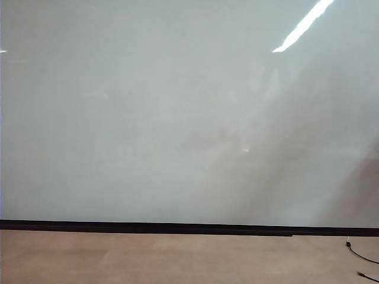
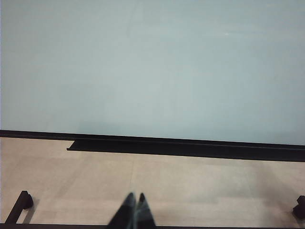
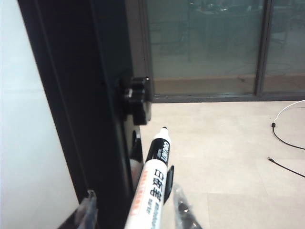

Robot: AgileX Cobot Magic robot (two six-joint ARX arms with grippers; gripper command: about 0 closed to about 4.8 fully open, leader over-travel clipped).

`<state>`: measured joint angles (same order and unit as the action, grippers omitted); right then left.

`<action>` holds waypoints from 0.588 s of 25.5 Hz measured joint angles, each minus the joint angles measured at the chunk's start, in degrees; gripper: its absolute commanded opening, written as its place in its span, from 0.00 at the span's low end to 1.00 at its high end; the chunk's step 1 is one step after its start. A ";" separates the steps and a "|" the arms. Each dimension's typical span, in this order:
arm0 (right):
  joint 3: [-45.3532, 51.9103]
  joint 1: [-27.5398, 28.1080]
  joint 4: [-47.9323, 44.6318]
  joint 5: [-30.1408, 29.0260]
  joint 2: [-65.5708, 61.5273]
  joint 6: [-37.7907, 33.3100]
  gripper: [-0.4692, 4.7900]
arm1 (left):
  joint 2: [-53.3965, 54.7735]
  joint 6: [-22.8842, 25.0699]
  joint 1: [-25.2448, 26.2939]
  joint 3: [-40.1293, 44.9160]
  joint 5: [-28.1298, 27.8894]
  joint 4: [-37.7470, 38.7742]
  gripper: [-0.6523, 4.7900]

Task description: Pick up the pen on the shelf to the right of the whiteboard and write the letter Z.

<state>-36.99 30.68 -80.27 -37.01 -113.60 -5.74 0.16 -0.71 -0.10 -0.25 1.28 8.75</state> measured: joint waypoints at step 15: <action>0.31 0.00 0.04 0.87 -0.09 -0.04 0.07 | 0.00 0.02 0.00 0.00 0.00 0.00 0.11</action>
<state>-36.69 30.68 -80.23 -36.14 -113.69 -5.78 0.16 -0.69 -0.10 -0.25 1.28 8.75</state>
